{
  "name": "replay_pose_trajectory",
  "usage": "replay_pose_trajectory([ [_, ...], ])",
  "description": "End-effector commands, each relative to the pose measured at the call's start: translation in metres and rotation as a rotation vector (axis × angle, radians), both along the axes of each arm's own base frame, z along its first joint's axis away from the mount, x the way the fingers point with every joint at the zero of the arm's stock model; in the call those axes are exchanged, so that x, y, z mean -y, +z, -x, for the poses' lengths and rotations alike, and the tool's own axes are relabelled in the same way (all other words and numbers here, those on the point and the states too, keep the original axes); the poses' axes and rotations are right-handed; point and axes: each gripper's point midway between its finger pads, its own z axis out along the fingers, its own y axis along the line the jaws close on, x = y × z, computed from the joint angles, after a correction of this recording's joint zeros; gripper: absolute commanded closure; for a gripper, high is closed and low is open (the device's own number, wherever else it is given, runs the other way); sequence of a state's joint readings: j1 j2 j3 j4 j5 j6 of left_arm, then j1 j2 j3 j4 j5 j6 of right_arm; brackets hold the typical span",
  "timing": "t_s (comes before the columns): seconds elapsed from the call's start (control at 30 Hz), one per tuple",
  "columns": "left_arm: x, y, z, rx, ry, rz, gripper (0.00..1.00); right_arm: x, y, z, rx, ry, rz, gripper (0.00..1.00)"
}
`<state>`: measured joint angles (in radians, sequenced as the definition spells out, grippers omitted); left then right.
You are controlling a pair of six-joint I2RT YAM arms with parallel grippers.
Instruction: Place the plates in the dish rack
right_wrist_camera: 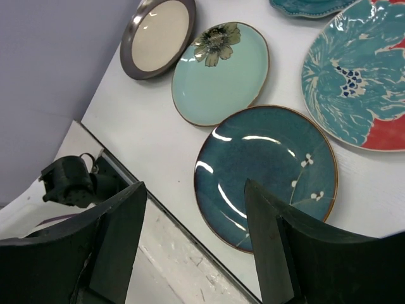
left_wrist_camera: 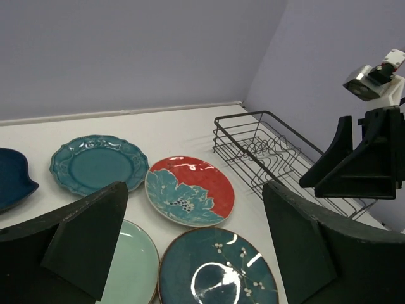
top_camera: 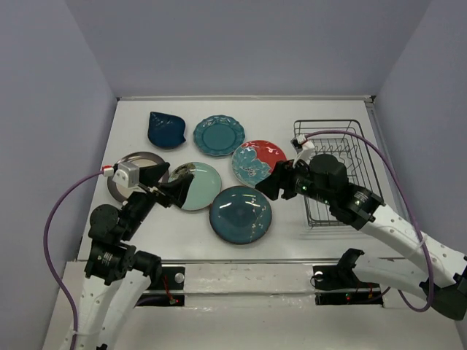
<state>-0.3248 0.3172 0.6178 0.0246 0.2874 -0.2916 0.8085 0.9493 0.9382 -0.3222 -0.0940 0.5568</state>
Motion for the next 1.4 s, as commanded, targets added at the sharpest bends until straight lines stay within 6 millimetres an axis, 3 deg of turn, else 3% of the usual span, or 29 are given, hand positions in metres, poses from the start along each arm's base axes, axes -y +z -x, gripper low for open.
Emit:
replay_pose_trajectory([
  [0.0, 0.002, 0.020, 0.010, 0.080, -0.034, -0.004, 0.01, 0.005, -0.016, -0.007, -0.013, -0.048, 0.046, 0.31],
  [0.1, 0.001, 0.019, 0.012, 0.076, -0.030, -0.004, 0.01, 0.005, -0.026, -0.013, -0.022, -0.072, 0.077, 0.31],
  [0.37, 0.002, 0.022, 0.016, 0.096, -0.045, -0.011, 0.01, 0.013, -0.091, -0.041, -0.089, -0.207, 0.267, 0.32],
  [0.73, 0.003, 0.020, 0.015, 0.093, -0.045, -0.014, 0.01, 0.027, -0.149, -0.053, -0.176, -0.323, 0.411, 0.34],
  [0.83, 0.003, 0.020, 0.015, 0.093, -0.046, -0.014, 0.01, 0.033, -0.165, -0.049, -0.208, -0.330, 0.452, 0.38],
  [1.0, 0.003, 0.020, 0.015, 0.091, -0.046, -0.015, 0.01, 0.043, -0.198, -0.026, -0.315, -0.305, 0.499, 0.38],
  [1.1, 0.003, 0.020, 0.015, 0.093, -0.048, -0.013, 0.01, 0.050, -0.206, -0.013, -0.350, -0.312, 0.481, 0.37],
  [1.3, 0.003, 0.022, 0.016, 0.099, -0.050, -0.010, 0.01, 0.047, -0.220, 0.007, -0.412, -0.284, 0.441, 0.35],
  [1.37, 0.003, 0.022, 0.017, 0.102, -0.050, -0.009, 0.01, 0.035, -0.223, 0.009, -0.428, -0.248, 0.393, 0.35],
])
